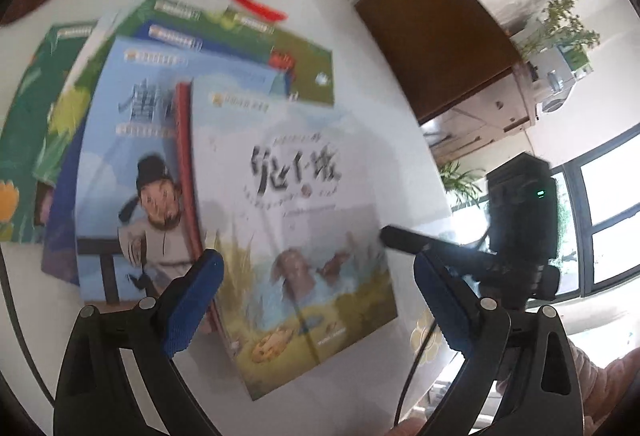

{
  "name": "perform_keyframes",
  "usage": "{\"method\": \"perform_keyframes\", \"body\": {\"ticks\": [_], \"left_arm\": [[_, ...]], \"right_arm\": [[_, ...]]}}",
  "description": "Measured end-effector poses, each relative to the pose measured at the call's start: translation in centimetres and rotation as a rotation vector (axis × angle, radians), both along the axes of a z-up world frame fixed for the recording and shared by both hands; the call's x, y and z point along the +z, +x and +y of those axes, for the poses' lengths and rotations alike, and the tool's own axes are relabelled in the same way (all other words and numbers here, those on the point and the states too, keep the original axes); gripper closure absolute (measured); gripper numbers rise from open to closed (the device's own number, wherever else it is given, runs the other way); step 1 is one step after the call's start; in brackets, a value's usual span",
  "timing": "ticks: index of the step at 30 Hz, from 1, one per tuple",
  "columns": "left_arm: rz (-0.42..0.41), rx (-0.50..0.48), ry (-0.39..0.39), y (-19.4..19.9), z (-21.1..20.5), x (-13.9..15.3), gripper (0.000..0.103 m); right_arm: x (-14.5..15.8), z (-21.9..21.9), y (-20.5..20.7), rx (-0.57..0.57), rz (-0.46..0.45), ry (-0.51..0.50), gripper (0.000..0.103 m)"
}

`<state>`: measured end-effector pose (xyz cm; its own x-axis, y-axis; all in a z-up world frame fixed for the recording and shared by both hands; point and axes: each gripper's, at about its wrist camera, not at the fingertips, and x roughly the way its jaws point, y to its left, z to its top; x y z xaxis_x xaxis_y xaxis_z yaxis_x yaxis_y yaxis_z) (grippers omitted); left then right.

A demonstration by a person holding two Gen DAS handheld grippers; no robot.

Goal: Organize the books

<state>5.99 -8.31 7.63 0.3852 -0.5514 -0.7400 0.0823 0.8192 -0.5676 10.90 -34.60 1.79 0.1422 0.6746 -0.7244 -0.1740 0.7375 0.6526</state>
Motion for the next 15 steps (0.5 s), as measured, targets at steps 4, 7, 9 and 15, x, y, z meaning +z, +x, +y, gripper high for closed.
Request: {"method": "perform_keyframes", "body": {"ticks": [4,7,9,15], "left_arm": [[0.051,-0.004,0.002,0.9,-0.1,-1.4,0.008],[0.067,0.01,-0.005,1.3,0.0,-2.2,0.008],[0.059,0.013,-0.004,1.3,0.2,-2.2,0.008],[0.078,0.02,0.064,2.0,0.6,-3.2,0.008]], "right_arm": [[-0.3,0.2,0.3,-0.006,0.009,-0.007,0.06],[-0.3,0.3,0.3,0.003,-0.001,-0.043,0.06],[0.4,0.1,0.2,-0.015,-0.038,-0.067,0.06],[1.3,1.5,0.0,0.066,-0.052,-0.028,0.06]]}}
